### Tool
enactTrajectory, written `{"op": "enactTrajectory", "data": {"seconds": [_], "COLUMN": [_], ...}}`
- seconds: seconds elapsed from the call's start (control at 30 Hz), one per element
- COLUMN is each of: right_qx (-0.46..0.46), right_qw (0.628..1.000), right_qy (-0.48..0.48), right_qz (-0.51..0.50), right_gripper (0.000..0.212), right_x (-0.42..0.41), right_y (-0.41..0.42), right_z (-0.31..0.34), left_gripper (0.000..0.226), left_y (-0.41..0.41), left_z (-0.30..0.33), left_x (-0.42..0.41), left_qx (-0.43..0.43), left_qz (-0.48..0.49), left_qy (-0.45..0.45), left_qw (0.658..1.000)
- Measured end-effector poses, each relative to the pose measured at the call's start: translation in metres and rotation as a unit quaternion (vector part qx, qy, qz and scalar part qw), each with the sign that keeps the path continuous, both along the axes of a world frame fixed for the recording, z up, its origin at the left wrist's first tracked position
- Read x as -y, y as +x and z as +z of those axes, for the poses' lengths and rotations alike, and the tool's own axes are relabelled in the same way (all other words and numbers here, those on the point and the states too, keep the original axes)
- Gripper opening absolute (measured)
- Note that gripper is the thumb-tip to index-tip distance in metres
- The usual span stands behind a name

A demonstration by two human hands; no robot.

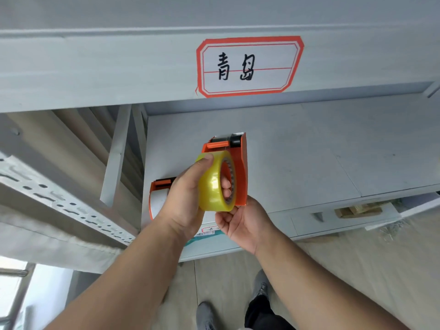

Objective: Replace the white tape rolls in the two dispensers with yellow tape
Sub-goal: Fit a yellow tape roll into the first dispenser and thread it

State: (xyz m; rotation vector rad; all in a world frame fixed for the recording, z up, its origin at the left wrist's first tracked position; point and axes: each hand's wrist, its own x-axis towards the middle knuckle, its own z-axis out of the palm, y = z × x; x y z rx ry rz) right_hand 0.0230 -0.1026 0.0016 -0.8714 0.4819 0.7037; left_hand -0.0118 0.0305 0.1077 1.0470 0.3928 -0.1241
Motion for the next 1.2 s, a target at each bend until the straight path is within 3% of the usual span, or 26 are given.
{"op": "enactTrajectory", "data": {"seconds": [0.13,0.3,0.5,0.7,0.83,1.2], "right_qx": [0.008,0.028,0.072,0.061,0.053,0.033], "right_qw": [1.0,0.999,0.996,0.994,0.995,0.991], "right_qy": [0.019,0.046,-0.037,-0.084,-0.067,-0.083], "right_qz": [-0.016,-0.003,0.03,-0.021,-0.06,-0.099], "right_gripper": [0.044,0.045,0.025,0.013,0.014,0.013], "right_x": [0.004,0.005,-0.001,-0.011,-0.017,-0.023], "right_y": [-0.007,-0.017,-0.023,-0.021,-0.018,-0.02], "right_z": [0.002,0.005,0.007,0.008,0.008,-0.004], "left_gripper": [0.034,0.03,0.034,0.044,0.056,0.05], "left_y": [0.008,0.014,0.016,0.017,0.018,0.018], "left_z": [-0.004,-0.011,-0.023,-0.027,-0.033,-0.042], "left_x": [0.001,-0.004,-0.009,-0.007,-0.007,-0.006], "left_qx": [-0.003,-0.006,-0.016,-0.001,-0.012,-0.01], "left_qz": [-0.001,-0.018,-0.014,-0.001,0.015,0.011], "left_qy": [0.007,-0.014,0.04,0.076,0.078,0.064], "left_qw": [1.0,1.0,0.999,0.997,0.997,0.998]}}
